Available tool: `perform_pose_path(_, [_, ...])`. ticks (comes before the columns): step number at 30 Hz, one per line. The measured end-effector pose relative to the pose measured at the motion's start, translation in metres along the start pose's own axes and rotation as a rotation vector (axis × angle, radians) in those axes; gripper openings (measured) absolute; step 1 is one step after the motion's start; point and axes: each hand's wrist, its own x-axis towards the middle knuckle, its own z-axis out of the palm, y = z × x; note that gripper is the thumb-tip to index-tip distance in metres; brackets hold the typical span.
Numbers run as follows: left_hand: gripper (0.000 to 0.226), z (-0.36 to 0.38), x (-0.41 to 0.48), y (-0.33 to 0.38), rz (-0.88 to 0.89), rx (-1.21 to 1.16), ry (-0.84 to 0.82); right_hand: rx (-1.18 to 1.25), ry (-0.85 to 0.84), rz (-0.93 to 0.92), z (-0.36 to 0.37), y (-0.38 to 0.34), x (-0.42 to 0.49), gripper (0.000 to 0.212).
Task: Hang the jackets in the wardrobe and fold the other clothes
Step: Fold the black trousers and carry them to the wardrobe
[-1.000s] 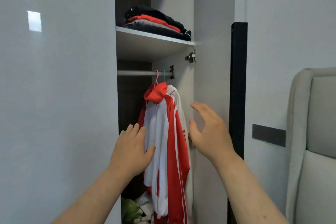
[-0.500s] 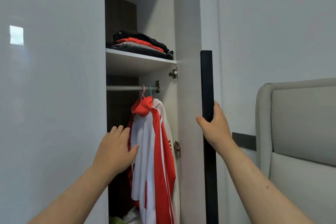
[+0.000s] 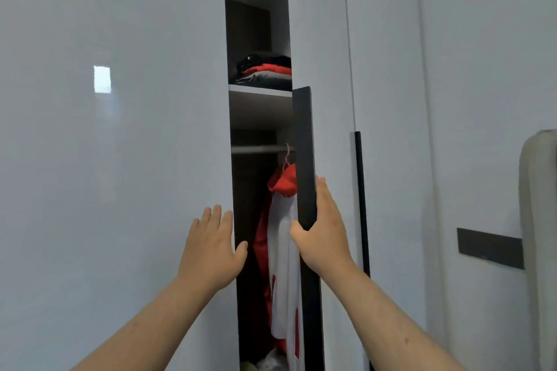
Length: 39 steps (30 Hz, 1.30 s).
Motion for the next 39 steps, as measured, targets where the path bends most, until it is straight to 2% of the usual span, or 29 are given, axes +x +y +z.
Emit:
perform_pose_path(6, [0.075, 0.023, 0.021, -0.030, 0.021, 0.102, 0.071, -0.171, 0.007, -0.069, 0.067, 0.007, 0.012, 0.089])
perform_pose_path(11, [0.075, 0.037, 0.031, -0.061, 0.057, 0.229, 0.130, -0.187, -0.091, -0.352, 0.078, 0.054, 0.022, 0.066])
perform_pose_path(14, [0.083, 0.046, 0.030, -0.076, 0.106, 0.324, 0.147, -0.375, -0.103, -0.515, 0.076, 0.087, 0.038, 0.070])
perform_pose_path(17, [0.090, 0.058, 0.030, -0.085, 0.141, 0.384, 0.186, -0.464, -0.110, -0.580, 0.086, 0.102, 0.047, 0.075])
perform_pose_path(25, [0.092, 0.071, 0.034, -0.091, 0.172, 0.406, 0.283, -0.540, -0.132, -0.560, 0.117, 0.110, 0.058, 0.078])
perform_pose_path(39, [0.094, 0.070, 0.037, -0.086, 0.145, 0.481, 0.237, -0.596, -0.263, -0.439, 0.132, 0.125, 0.048, 0.083])
